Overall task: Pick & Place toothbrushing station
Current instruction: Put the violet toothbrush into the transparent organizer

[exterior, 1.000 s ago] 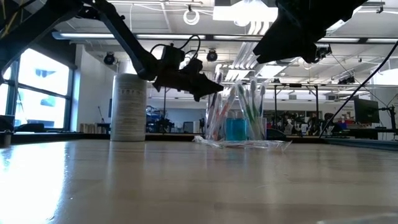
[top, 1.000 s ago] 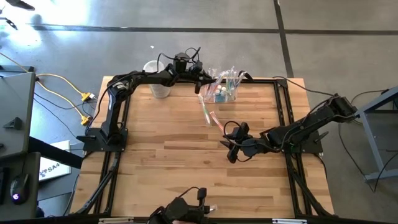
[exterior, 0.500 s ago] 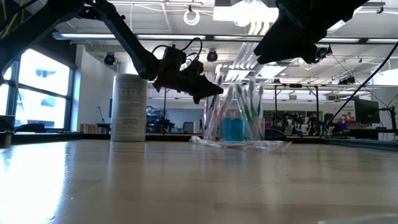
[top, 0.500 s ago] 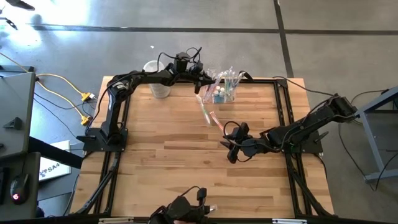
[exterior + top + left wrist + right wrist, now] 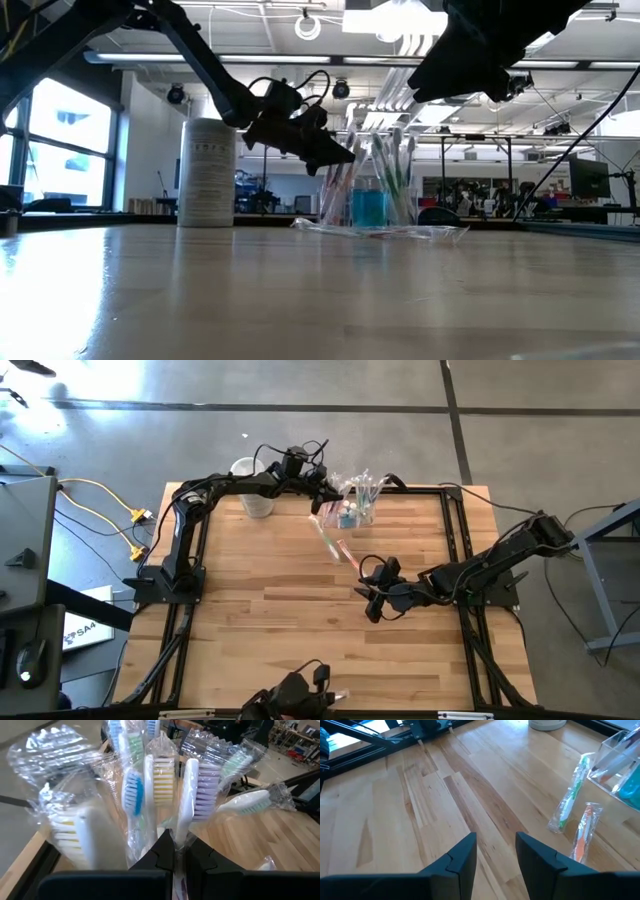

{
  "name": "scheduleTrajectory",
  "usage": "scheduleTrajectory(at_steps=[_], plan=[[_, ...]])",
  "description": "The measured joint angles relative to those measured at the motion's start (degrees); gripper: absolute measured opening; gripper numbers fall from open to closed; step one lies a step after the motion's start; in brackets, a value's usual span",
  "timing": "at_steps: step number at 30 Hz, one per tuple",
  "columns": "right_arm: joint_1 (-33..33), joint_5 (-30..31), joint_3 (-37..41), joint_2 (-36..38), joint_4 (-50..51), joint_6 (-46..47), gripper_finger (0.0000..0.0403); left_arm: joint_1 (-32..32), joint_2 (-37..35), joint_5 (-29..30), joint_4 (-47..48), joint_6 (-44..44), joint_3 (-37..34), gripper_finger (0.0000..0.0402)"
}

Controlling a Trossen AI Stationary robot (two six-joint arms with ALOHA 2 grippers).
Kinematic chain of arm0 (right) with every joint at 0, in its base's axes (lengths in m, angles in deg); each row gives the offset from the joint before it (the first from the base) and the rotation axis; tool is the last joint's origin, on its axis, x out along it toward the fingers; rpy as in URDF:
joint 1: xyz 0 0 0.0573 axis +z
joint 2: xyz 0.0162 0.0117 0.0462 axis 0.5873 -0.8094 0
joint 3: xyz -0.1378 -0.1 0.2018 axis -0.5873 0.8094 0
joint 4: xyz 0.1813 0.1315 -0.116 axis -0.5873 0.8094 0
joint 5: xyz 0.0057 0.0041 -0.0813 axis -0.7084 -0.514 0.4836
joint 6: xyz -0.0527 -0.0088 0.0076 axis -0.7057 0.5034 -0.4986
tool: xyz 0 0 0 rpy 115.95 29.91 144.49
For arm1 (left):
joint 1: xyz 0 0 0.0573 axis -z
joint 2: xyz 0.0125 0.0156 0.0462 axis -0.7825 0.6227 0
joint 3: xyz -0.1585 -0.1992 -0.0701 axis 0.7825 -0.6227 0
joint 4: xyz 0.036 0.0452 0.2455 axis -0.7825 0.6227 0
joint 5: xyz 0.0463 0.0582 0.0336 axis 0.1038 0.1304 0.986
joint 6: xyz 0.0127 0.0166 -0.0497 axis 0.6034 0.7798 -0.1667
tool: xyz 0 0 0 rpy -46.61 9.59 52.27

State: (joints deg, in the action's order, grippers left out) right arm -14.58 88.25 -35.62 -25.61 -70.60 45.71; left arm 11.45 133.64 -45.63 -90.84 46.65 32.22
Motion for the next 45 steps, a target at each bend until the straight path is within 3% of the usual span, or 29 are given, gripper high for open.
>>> scheduleTrajectory(at_steps=[8,28,41,45], plan=[[0.00,0.04,0.00,0.02,0.02,-0.44,0.0128,0.03,0.00,-1.32,0.48,-0.59,0.00,0.0051],[0.00,0.11,0.00,0.00,0.34,-0.31,0.0128,0.20,0.00,-1.33,0.90,-1.69,-0.02,0.0061],[-0.30,0.13,0.00,0.00,1.11,-0.47,0.0128,0.73,-0.16,0.23,4.84,-1.69,0.11,0.0199],[-0.59,0.15,0.00,0.00,1.58,-0.47,0.0128,0.73,-0.74,1.71,5.24,-1.42,0.11,0.0216]])
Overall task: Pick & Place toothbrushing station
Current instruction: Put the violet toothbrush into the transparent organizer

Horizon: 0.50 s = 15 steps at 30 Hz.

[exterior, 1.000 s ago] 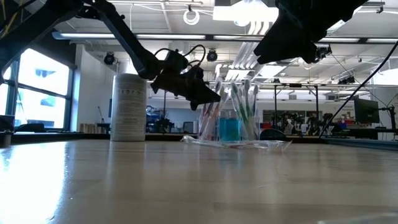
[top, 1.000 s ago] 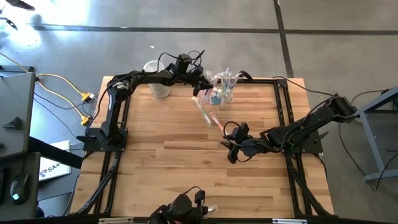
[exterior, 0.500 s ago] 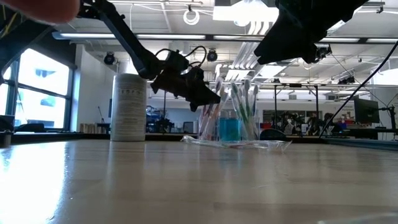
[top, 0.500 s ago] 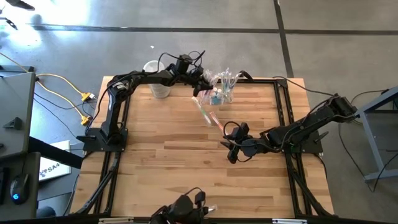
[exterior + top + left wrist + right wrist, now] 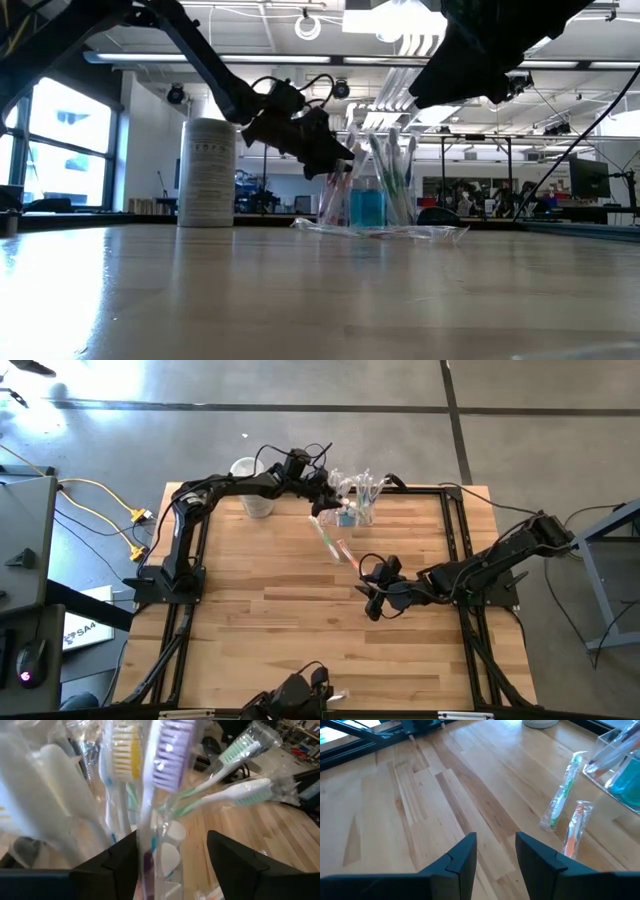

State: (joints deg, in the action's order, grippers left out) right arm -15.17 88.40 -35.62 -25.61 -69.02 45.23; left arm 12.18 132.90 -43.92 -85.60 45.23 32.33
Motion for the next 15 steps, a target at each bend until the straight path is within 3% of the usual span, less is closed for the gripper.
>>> scheduleTrajectory(at_steps=[15], plan=[[0.04,-0.01,0.00,0.00,2.35,-1.01,0.0128,0.49,-4.39,2.36,5.70,0.47,0.07,0.0218]])
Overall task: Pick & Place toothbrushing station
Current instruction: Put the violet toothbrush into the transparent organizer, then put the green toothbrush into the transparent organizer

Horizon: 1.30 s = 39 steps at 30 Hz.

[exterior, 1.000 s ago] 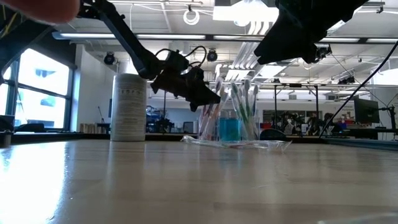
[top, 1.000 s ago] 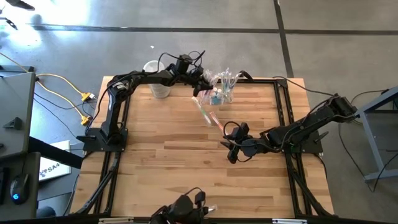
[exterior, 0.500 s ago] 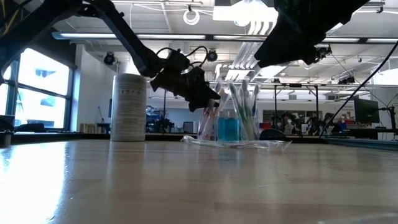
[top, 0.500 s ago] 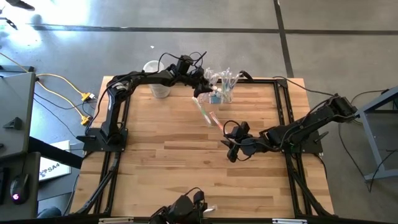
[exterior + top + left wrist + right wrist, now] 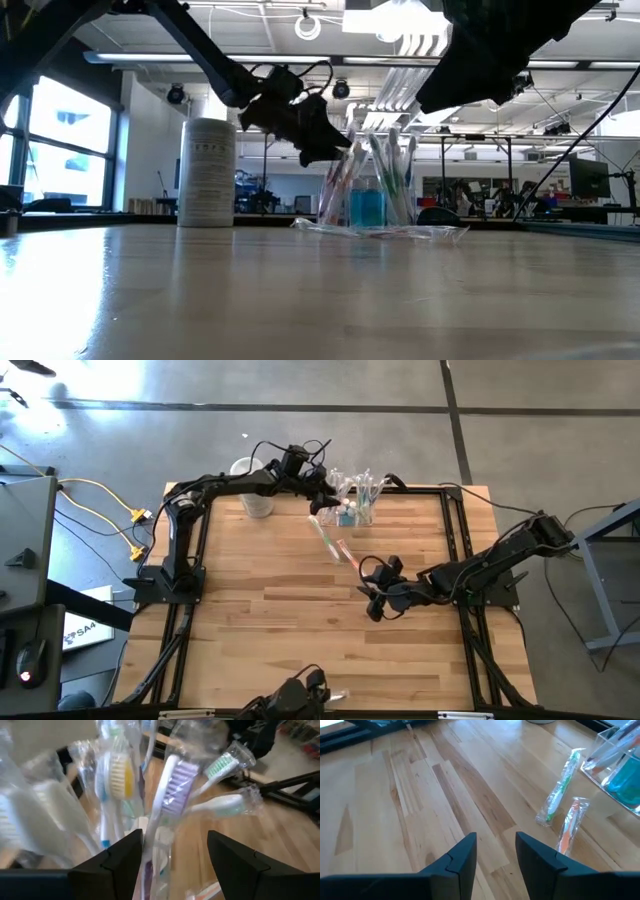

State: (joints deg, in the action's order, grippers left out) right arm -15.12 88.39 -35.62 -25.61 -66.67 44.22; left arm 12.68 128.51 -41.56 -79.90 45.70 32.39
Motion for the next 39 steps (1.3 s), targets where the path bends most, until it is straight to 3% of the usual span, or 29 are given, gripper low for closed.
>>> scheduleTrajectory(at_steps=[13,19,24,28,32,39], plan=[[0.00,1.64,0.00,0.00,2.65,-0.50,0.0128,2.03,-6.60,11.98,10.51,10.42,0.00,0.0218],[0.18,1.72,0.00,0.00,3.48,-0.23,0.0128,4.11,-11.84,20.86,27.94,19.70,0.02,0.0218],[0.20,1.54,0.00,0.00,3.76,0.08,0.0128,6.26,-15.56,21.12,45.52,24.26,0.03,0.0218],[0.20,1.52,0.50,0.00,3.33,0.38,0.0128,8.55,-15.85,21.46,51.05,25.27,0.00,0.0218],[0.20,1.48,2.37,0.00,3.35,2.96,0.0128,10.03,-15.41,21.82,50.47,26.61,-0.26,0.0218],[0.17,1.46,6.33,0.00,-0.13,4.55,0.0128,12.28,-13.73,22.08,42.55,37.05,-3.50,0.0218]])
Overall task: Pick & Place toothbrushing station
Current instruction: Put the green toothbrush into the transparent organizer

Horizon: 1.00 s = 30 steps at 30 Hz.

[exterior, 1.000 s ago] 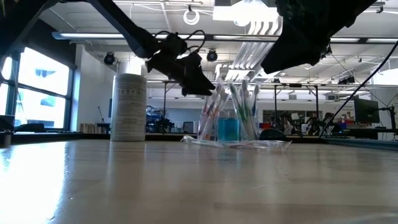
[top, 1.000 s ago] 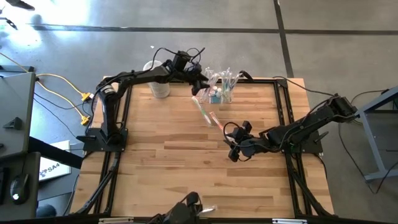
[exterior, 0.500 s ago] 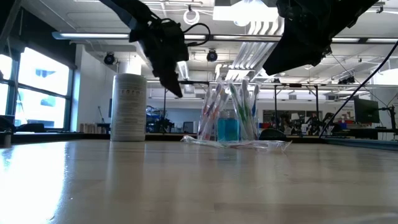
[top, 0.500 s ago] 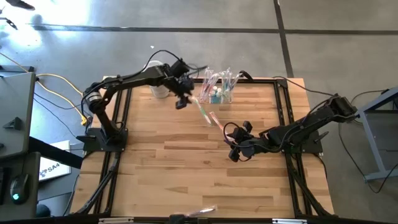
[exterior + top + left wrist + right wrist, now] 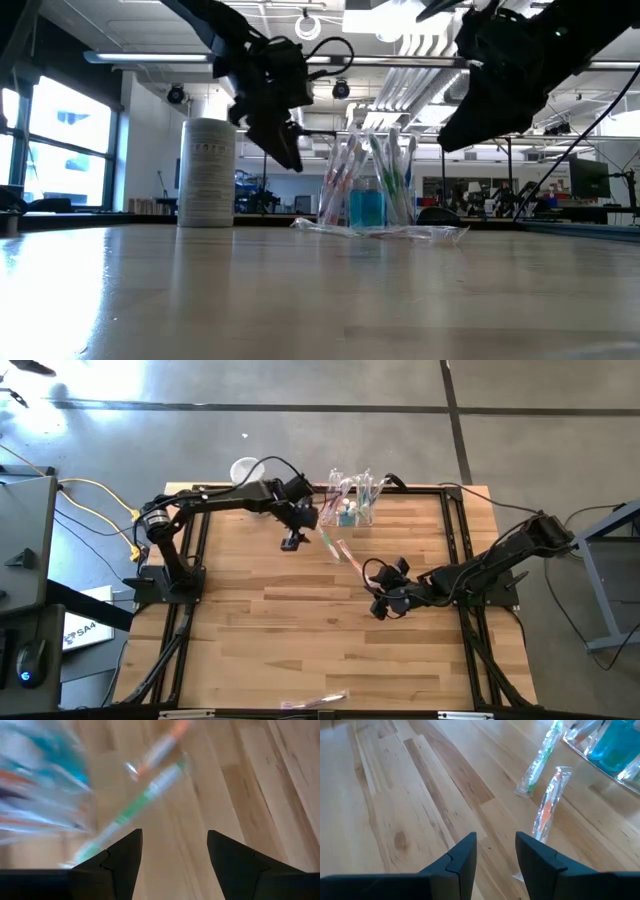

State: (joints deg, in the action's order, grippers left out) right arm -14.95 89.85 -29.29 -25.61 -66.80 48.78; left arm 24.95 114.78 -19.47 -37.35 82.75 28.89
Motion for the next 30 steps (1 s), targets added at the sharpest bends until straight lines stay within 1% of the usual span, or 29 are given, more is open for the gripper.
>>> scheduleTrajectory(at_steps=[1,3,6,11,16,21,28,30], plan=[[0.00,0.06,0.23,0.00,0.02,-0.04,0.0128,0.03,0.37,0.08,-0.10,0.88,-0.54,0.0218],[0.00,0.03,0.76,0.00,-0.15,-0.31,0.0128,0.90,1.48,-0.04,-4.11,1.68,-1.09,0.0218],[0.00,0.13,1.41,0.00,-0.50,-0.37,0.0128,1.13,2.66,-0.29,-6.54,2.82,-1.72,0.0218],[0.00,0.10,1.63,0.00,-0.90,-0.44,0.0128,1.46,6.93,-0.23,-11.98,-0.20,-1.70,0.0218],[0.00,-0.11,1.63,0.00,-2.18,-0.22,0.0128,1.44,9.64,1.58,-13.59,-0.29,-1.72,0.0218],[0.00,-0.19,1.60,0.00,-3.26,-0.11,0.0128,1.44,10.34,8.64,-15.53,-1.87,-1.72,0.0218],[0.00,-0.19,1.58,0.00,-3.51,-0.11,0.0128,1.44,11.29,9.17,-19.18,-2.45,-1.59,0.0218],[0.00,-0.23,1.58,0.00,-3.64,-0.10,0.0128,1.41,11.70,9.25,-18.78,-3.36,-1.72,0.0218]])
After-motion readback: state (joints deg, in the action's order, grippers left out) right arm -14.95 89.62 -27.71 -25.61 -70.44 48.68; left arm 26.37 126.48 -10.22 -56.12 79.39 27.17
